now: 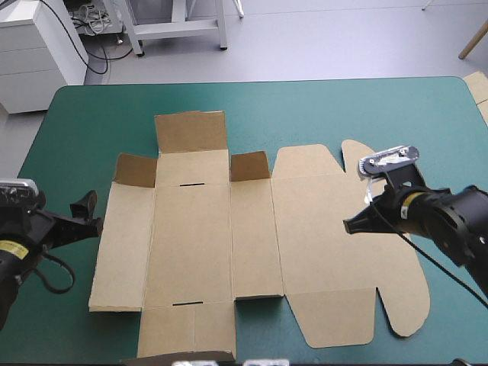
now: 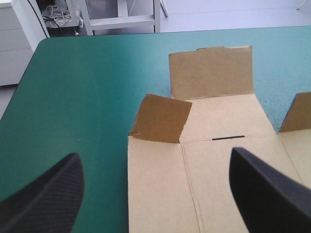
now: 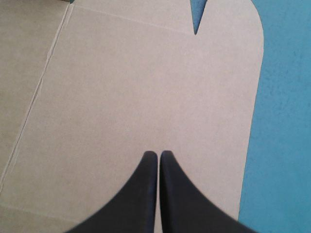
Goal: Fold the box
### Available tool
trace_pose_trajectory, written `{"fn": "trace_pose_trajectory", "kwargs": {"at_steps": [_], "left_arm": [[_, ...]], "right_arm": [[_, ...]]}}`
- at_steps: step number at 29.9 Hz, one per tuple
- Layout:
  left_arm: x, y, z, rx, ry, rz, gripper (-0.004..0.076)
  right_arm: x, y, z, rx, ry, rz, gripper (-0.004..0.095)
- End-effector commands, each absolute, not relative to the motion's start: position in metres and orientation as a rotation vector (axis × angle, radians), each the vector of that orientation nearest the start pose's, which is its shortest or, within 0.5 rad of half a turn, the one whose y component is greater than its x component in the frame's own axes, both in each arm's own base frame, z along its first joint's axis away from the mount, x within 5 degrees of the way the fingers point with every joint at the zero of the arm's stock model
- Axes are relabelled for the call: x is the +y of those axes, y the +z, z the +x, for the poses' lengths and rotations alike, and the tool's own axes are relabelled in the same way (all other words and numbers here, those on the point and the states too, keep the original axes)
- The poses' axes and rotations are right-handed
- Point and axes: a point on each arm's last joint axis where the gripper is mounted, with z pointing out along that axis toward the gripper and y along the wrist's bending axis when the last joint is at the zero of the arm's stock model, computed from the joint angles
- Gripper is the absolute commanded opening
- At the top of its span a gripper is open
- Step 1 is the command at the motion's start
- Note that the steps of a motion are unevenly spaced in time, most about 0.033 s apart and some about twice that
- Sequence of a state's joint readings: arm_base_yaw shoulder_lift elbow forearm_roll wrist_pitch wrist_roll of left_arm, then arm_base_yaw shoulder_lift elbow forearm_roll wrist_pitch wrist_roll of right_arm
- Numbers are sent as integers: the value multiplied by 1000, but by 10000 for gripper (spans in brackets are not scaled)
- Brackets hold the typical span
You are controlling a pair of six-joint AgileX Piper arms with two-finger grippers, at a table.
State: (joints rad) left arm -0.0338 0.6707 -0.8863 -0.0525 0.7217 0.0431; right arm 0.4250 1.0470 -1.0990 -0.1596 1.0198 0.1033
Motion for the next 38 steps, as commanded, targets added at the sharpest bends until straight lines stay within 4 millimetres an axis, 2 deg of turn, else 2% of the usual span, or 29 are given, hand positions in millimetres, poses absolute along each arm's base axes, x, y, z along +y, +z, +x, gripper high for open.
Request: {"fn": "trace_pose_trajectory", "kwargs": {"at_steps": [1, 6, 10, 14, 19, 23, 27, 33, 35, 38], "left_arm": [[-11, 405, 132, 1933, -135, 14, 582], [-13, 399, 143, 1989, -145, 46, 582], [-15, 399, 144, 1992, -177, 36, 582], [-14, 394, 145, 2049, -181, -4, 582], [-8, 367, 157, 2327, -91, -23, 582], [-6, 350, 174, 2463, -76, -31, 582], [11, 334, 187, 2576, -172, -128, 582], [62, 318, 191, 2589, -567, -343, 582], [75, 310, 195, 2583, -623, -407, 582], [82, 294, 200, 2671, -653, -422, 582]], "right_arm": [[57, 382, 160, 2286, 58, -387, -2], [43, 367, 127, 2260, 73, -366, -2], [35, 359, 110, 2238, 79, -360, -2], [31, 360, 102, 2218, 85, -353, -2], [30, 360, 99, 2207, 67, -381, -2], [30, 360, 99, 2206, 63, -396, -2], [29, 359, 98, 2212, 59, -396, -2], [29, 359, 98, 2212, 62, -396, -2], [30, 360, 98, 2211, 69, -395, -2], [30, 359, 98, 2213, 69, -395, -2]]}}
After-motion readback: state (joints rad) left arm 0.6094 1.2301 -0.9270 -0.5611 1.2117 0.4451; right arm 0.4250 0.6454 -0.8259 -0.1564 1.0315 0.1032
